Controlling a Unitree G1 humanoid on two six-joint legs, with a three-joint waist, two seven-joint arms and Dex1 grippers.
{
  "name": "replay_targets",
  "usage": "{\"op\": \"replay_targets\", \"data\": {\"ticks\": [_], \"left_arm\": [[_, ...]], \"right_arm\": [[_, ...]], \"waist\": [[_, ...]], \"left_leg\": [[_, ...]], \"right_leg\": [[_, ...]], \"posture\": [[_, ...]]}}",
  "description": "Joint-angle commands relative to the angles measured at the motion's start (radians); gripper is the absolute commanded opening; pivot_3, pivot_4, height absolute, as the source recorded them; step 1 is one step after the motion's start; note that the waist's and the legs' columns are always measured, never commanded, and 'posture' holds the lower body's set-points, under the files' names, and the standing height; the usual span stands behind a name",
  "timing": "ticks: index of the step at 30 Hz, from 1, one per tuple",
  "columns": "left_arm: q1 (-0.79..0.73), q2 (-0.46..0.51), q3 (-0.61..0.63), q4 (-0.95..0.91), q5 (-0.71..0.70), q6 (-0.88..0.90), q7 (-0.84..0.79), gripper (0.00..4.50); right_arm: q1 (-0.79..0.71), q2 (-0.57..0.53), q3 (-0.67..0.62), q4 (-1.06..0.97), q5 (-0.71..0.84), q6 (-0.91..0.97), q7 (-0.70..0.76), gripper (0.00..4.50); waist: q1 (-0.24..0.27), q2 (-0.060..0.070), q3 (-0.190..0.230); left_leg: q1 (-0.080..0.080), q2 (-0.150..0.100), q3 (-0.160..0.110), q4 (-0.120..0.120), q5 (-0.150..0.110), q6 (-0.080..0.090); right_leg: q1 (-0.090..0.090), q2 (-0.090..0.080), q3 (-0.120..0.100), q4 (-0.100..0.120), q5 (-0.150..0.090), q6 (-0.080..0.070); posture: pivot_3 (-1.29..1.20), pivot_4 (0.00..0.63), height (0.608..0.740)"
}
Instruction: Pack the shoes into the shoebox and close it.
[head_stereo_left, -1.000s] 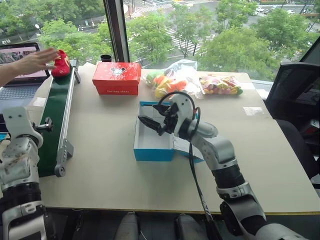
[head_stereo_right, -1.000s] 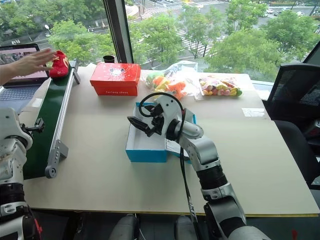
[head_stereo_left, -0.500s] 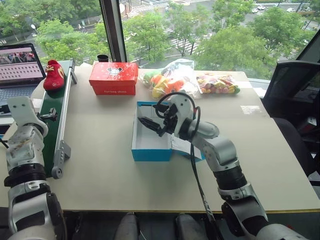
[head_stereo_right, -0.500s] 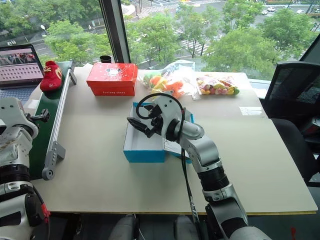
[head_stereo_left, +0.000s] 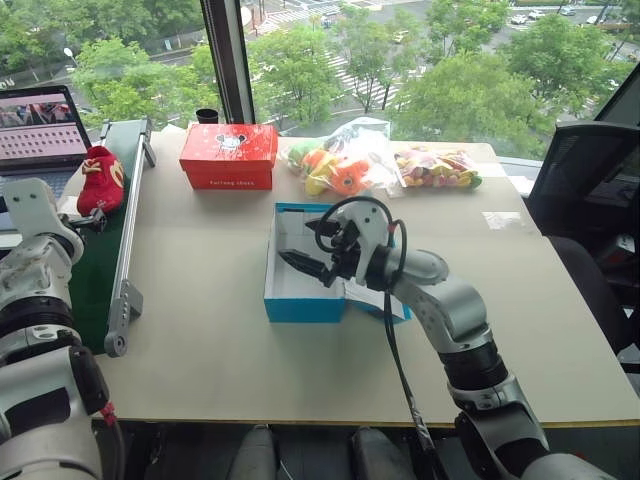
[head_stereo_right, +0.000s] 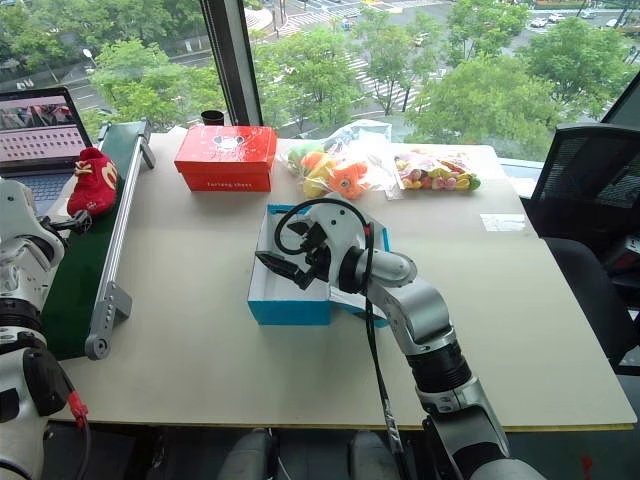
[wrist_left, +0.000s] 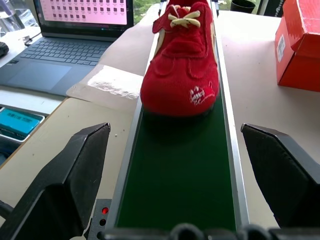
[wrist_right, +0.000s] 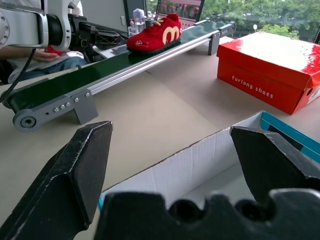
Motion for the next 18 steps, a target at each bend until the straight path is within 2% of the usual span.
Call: {"op": "replay_targets", "data": {"ticks": [1, 14, 17, 18], "left_arm": [[-0.045, 0.03, -0.004, 0.008, 0.003, -0.032, 0.003, 4.5], [-0.051, 0.022, 0.02, 0.138, -0.022, -0.012, 0.032, 4.5], [-0.046, 0.012, 0.024, 0.143, -0.033, -0.01, 0.017, 3.81], [-0.046, 0.009, 0.026, 0.143, -0.037, -0.008, 0.014, 3.42]], "right_arm": [[-0.008, 0.002, -0.01, -0.031, 0.005, -0.014, 0.002, 4.46], [-0.013, -0.007, 0.004, -0.018, -0.016, -0.031, 0.025, 4.46], [-0.012, -0.011, 0.002, -0.022, -0.019, -0.029, 0.026, 4.5], [-0.011, -0.013, 0.002, -0.024, -0.019, -0.028, 0.026, 4.5]], "waist": [[0.0, 0.0, 0.0], [0.0, 0.0, 0.0], [0.0, 0.0, 0.0], [0.0, 0.0, 0.0]], "left_leg": [[0.0, 0.0, 0.0, 0.0, 0.0, 0.0], [0.0, 0.0, 0.0, 0.0, 0.0, 0.0], [0.0, 0.0, 0.0, 0.0, 0.0, 0.0], [0.0, 0.0, 0.0, 0.0, 0.0, 0.0]], "right_leg": [[0.0, 0.0, 0.0, 0.0, 0.0, 0.0], [0.0, 0.0, 0.0, 0.0, 0.0, 0.0], [-0.001, 0.0, 0.0, 0.001, 0.0, 0.0], [-0.001, 0.0, 0.0, 0.001, 0.0, 0.0]], "posture": [[0.0, 0.15, 0.739], [0.0, 0.15, 0.739], [0.0, 0.15, 0.739], [0.0, 0.15, 0.739]]}}
